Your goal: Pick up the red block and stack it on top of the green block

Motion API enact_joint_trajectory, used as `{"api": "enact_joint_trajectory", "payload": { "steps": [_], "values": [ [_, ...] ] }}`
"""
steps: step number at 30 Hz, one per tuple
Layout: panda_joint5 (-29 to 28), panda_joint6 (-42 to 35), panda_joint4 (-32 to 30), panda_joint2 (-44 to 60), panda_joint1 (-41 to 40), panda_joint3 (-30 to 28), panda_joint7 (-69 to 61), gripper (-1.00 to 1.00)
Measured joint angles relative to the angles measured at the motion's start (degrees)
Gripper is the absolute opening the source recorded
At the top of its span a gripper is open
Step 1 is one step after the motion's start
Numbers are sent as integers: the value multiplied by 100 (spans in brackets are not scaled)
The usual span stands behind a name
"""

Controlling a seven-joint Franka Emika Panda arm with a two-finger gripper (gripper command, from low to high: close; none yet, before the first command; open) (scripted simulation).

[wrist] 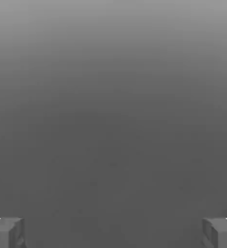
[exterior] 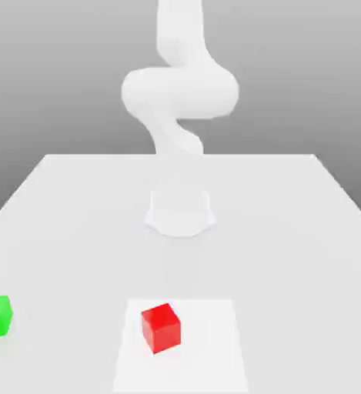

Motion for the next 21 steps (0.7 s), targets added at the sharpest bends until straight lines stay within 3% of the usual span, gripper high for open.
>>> {"api": "enact_joint_trajectory", "payload": {
  "steps": [11, 21],
  "values": [
    [437, 1289, -1174, 2337, -633, 481, 2490, 0],
    [-243, 2513, -2122, 4412, -896, 504, 5271, 0]
  ]
}}
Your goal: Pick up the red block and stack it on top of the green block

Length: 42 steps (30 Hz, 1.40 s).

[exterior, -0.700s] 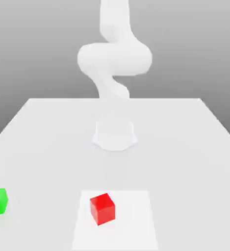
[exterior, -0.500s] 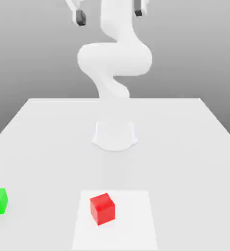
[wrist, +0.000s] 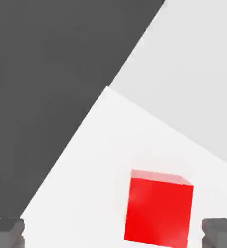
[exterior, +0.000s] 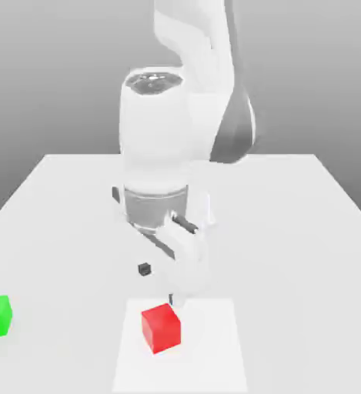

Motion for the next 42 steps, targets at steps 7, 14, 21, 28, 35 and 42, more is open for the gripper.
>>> {"api": "enact_joint_trajectory", "payload": {
  "steps": [7, 14, 21, 28, 35, 42],
  "values": [
    [-314, 977, 120, 1176, 209, -272, 327, -100],
    [-300, 870, 99, 1038, 193, -251, 320, -100],
    [39, -164, 112, 20, -167, -338, 475, -100],
    [240, -737, 907, 253, -1141, -1179, 2182, -100],
    [611, -907, 1578, 776, -1792, -1911, 3430, -100],
    [913, -409, 1635, 1347, -1953, -1754, 3271, 100]
  ]
}}
